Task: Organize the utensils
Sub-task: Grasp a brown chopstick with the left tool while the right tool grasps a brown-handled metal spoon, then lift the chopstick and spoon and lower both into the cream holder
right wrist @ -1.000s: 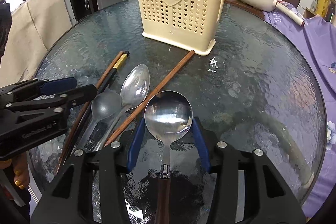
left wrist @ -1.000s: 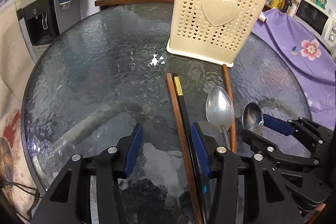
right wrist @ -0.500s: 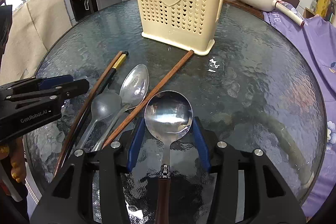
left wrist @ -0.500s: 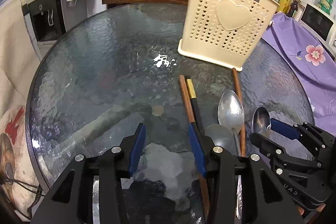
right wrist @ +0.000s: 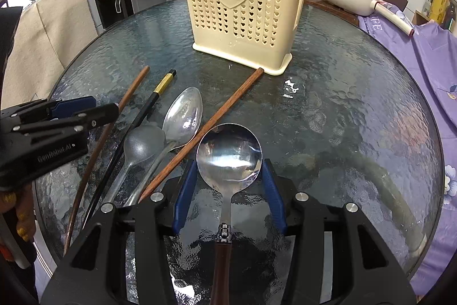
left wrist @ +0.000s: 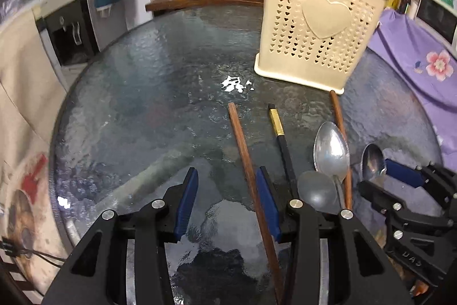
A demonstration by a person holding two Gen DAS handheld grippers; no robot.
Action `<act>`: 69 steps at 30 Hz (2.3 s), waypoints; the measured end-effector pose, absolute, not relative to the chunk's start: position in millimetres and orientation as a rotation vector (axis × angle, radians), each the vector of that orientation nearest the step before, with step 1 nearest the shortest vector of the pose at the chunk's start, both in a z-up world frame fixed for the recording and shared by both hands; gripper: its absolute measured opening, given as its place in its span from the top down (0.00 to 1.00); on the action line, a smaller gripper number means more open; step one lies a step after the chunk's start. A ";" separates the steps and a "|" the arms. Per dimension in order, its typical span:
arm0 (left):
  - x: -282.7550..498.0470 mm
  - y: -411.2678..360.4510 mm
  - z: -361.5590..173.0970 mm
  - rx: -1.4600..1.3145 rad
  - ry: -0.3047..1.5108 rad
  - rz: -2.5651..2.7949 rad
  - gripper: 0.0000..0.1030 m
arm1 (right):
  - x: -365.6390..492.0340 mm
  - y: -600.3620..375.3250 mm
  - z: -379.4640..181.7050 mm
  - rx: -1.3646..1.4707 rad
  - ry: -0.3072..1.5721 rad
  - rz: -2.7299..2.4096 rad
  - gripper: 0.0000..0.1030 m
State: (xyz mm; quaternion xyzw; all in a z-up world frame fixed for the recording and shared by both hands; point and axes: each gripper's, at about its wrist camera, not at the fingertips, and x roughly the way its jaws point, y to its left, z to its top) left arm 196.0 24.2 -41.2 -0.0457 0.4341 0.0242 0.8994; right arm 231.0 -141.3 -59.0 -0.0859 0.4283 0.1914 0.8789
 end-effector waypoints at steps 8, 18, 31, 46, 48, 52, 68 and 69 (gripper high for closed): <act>221.2 15.0 -41.6 -0.100 0.929 0.013 0.61 | 234.5 -139.0 -57.5 -0.181 0.911 0.386 0.54; 236.7 10.3 -41.2 -0.090 0.941 0.017 0.92 | 239.2 -134.8 -56.9 -0.192 0.922 0.386 0.54; 234.3 8.0 -37.9 -0.119 0.915 0.001 0.93 | 239.6 -143.5 -47.7 -0.132 0.869 0.390 0.55; 195.6 22.5 52.8 -0.178 0.643 -0.091 0.93 | 215.8 -179.6 32.8 0.008 0.607 0.479 0.55; 190.1 22.6 63.3 -0.177 0.613 -0.100 0.93 | 212.3 -182.0 39.0 0.009 0.590 0.478 0.55; 182.1 19.8 72.5 -0.184 0.585 -0.113 0.93 | 209.6 -181.5 45.9 0.018 0.587 0.490 0.55; 168.5 21.1 83.0 -0.172 0.554 -0.127 0.93 | 216.9 -181.1 42.9 0.008 0.628 0.506 0.89; 168.8 22.0 82.4 -0.176 0.556 -0.126 0.93 | 218.2 -180.5 39.7 0.013 0.636 0.507 0.89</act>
